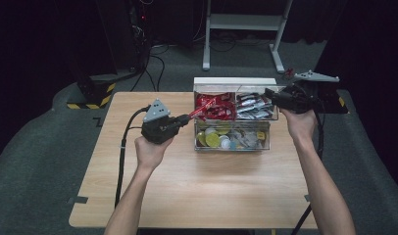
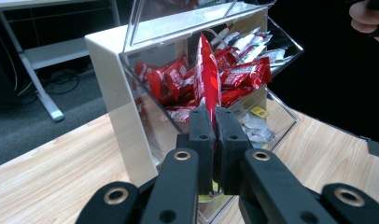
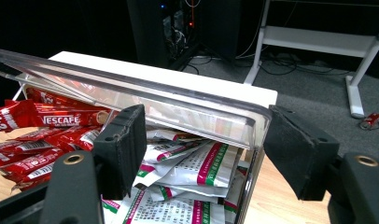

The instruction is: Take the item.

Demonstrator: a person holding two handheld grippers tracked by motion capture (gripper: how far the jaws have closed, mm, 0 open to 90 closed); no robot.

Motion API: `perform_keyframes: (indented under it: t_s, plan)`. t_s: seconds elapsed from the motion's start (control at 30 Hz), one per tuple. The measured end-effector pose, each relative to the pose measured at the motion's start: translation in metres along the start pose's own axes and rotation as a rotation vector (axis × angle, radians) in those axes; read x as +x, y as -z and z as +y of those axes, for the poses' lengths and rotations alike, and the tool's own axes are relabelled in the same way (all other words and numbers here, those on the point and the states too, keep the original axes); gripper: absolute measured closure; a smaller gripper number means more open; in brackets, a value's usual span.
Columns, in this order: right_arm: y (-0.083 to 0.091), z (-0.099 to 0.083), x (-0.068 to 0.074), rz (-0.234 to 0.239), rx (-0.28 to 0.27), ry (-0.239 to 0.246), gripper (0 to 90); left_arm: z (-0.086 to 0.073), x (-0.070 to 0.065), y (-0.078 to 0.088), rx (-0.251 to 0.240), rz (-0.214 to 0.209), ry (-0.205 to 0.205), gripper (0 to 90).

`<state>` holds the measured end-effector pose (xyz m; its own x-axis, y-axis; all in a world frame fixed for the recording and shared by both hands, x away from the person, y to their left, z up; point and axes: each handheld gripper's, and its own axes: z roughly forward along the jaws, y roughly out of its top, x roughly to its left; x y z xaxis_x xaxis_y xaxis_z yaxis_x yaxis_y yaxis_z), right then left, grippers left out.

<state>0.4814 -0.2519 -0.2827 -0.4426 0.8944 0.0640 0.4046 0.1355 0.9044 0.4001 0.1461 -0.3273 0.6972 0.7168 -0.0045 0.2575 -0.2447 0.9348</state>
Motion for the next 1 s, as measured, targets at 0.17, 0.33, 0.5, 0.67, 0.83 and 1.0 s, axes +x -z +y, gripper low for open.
perform_keyframes:
  t_s: [0.17, 0.33, 0.5, 0.67, 0.83, 1.0]
  plan:
    - [0.0, 0.0, 0.0, 0.001, 0.001, -0.002, 30.7, -0.005, 0.003, 0.005, -0.004, 0.005, 0.015, 87.2]
    - [0.0, 0.0, 0.0, 0.0, 0.0, 0.0, 30.7, -0.007, 0.004, 0.01, -0.011, 0.011, 0.02, 87.2]
    - [0.001, 0.0, 0.0, 0.0, 0.0, -0.003, 30.7, -0.01, 0.005, 0.016, -0.02, 0.02, 0.025, 87.2]
    - [0.001, 0.0, 0.0, 0.002, 0.0, -0.005, 30.8, -0.015, 0.008, 0.02, -0.019, 0.03, 0.028, 87.2]
    - [0.001, 0.0, 0.0, 0.0, -0.002, -0.004, 30.9, -0.022, 0.013, 0.028, -0.029, 0.04, 0.048, 87.2]
    - [0.001, 0.0, -0.001, 0.005, -0.002, -0.008, 31.0, -0.03, 0.016, 0.035, -0.036, 0.049, 0.062, 87.3]
